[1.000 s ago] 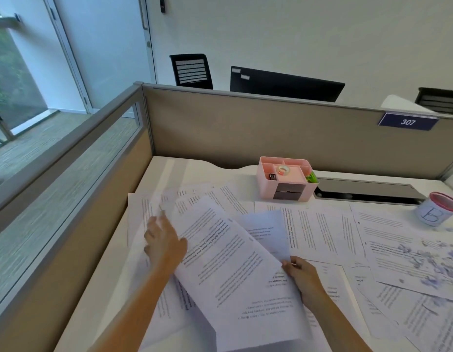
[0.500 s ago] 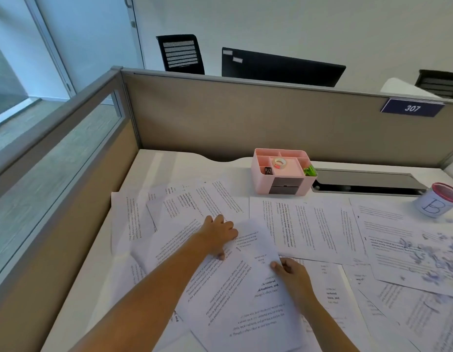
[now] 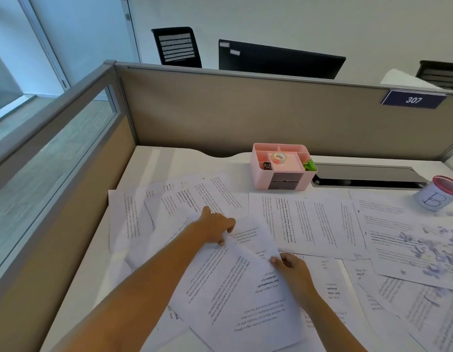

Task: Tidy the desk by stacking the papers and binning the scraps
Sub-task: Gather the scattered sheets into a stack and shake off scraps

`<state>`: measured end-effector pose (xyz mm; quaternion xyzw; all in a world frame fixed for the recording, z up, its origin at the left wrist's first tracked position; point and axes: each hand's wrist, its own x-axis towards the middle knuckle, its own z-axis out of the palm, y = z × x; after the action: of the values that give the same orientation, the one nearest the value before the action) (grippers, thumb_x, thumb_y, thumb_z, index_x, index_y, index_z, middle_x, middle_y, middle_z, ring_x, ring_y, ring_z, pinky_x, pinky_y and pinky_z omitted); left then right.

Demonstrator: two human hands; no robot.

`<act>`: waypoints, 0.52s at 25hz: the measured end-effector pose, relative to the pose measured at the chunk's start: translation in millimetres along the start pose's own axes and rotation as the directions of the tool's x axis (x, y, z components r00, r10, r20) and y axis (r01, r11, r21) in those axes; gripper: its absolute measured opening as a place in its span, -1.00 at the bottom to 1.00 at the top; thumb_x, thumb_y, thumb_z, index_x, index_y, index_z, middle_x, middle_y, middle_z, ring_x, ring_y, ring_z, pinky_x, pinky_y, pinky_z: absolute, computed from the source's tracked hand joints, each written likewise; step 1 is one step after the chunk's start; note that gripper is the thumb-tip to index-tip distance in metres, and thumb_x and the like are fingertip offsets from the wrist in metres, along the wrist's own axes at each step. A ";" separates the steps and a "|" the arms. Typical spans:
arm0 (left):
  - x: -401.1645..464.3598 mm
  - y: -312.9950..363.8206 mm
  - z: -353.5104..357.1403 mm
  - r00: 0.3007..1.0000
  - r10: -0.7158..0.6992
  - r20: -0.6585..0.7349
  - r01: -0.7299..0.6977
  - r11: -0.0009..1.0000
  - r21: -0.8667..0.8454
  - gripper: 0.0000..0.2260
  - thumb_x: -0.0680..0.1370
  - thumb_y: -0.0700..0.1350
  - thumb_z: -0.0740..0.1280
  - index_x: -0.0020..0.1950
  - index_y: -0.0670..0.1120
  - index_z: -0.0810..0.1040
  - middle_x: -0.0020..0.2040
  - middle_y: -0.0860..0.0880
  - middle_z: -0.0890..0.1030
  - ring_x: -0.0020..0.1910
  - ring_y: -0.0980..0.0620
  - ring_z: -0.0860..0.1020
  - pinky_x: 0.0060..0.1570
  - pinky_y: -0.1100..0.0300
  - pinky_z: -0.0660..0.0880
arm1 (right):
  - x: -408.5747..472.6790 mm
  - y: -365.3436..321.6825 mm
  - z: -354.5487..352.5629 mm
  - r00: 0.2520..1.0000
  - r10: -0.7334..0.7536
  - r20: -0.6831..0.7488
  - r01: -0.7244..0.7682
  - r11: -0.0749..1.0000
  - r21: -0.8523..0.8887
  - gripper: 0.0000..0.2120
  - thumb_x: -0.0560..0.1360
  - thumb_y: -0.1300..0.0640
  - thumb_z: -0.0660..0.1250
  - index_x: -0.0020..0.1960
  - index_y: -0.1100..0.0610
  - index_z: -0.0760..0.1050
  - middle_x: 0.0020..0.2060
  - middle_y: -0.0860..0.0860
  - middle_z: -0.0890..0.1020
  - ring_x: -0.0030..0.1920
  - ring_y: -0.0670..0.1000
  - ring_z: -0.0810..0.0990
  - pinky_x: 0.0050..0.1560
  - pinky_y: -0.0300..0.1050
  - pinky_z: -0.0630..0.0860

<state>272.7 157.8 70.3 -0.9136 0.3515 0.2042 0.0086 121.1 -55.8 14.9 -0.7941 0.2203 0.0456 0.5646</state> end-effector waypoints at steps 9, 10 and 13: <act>-73.0 -60.0 -42.4 0.872 -0.379 -0.310 0.122 0.781 -0.612 -0.91 0.51 -0.07 0.39 -0.10 -0.06 0.64 -0.18 0.03 0.63 -0.17 0.06 0.55 -0.09 0.18 0.44 | 5.6 6.1 -1.8 0.994 0.108 -0.024 -0.104 0.986 0.133 -0.76 0.57 0.08 0.26 -0.16 0.16 0.60 -0.12 0.16 0.69 -0.11 0.12 0.65 0.04 0.08 0.56; -82.2 -65.3 -34.4 0.818 -0.500 -0.285 0.146 0.660 -0.737 -0.90 0.51 -0.09 0.39 -0.18 -0.06 0.63 -0.25 0.02 0.61 -0.25 0.05 0.55 -0.16 0.19 0.44 | 5.2 5.3 -2.3 0.991 0.131 -0.015 -0.127 0.978 0.167 -0.77 0.57 0.09 0.26 -0.18 0.12 0.61 -0.11 0.13 0.70 -0.08 0.12 0.67 0.05 0.09 0.59; -100.0 -56.0 1.1 0.709 -0.700 -0.086 0.160 0.279 -0.947 -0.78 0.54 -0.16 0.35 -0.32 -0.10 0.51 -0.41 -0.05 0.53 -0.45 -0.01 0.47 -0.37 0.23 0.39 | 2.5 -0.1 -2.7 0.982 0.188 0.019 -0.187 0.954 0.235 -0.79 0.58 0.11 0.24 -0.10 0.08 0.64 -0.10 0.08 0.72 -0.09 0.13 0.70 0.02 0.16 0.63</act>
<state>241.5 264.0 100.1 -0.8490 -0.0986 0.1052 -0.5084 122.9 -59.0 15.1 -0.6970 0.2995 0.0710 0.6477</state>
